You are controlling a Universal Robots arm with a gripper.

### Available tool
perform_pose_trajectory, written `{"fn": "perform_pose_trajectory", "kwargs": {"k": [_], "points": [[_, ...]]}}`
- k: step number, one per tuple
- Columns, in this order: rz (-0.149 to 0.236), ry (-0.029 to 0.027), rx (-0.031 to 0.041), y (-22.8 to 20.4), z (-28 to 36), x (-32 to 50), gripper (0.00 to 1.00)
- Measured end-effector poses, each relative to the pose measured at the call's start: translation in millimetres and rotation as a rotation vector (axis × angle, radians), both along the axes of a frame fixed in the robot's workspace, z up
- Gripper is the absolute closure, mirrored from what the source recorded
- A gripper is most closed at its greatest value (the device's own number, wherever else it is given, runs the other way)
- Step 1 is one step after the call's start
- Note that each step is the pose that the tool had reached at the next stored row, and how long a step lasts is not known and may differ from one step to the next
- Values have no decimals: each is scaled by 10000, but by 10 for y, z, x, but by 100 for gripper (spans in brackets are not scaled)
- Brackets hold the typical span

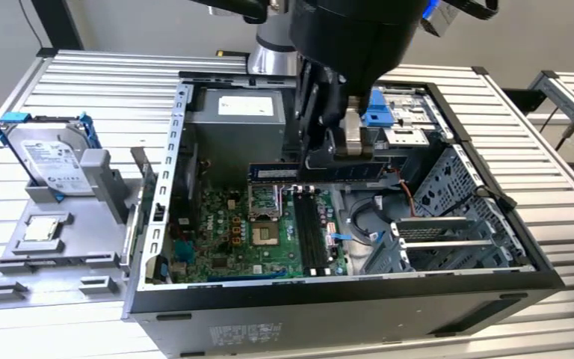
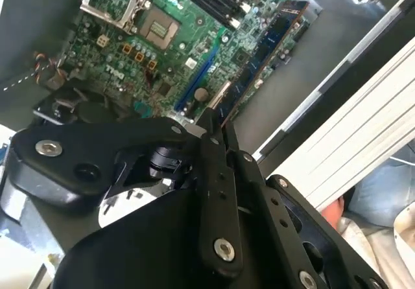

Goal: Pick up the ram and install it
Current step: 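Pick up the ram and move it above insertion slot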

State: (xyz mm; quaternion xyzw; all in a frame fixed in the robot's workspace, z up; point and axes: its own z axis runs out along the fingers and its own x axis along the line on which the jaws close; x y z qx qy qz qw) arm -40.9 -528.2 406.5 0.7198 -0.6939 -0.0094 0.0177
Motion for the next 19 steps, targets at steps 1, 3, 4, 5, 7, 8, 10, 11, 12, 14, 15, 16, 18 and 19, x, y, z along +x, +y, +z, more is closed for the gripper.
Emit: {"fn": "perform_pose_trajectory", "kwargs": {"k": [1,3,4,5,7,8,10,11,12,14,15,16,18,19], "points": [[4,6,0,0,0,45,100],[11,17,0,0,0,136,100],[14,23,0,0,0,181,100],[19,30,0,0,0,226,100],[27,42,0,0,0,318,100],[29,48,0,0,0,364,100],[37,60,1,0,0,451,100],[41,67,0,1,0,497,100],[45,70,0,1,0,519,100],[47,70,-1,0,0,521,100],[47,70,0,0,0,521,100],[48,70,1,0,0,521,100],[50,70,0,0,0,521,100],[50,70,0,18,0,521,100]]}}
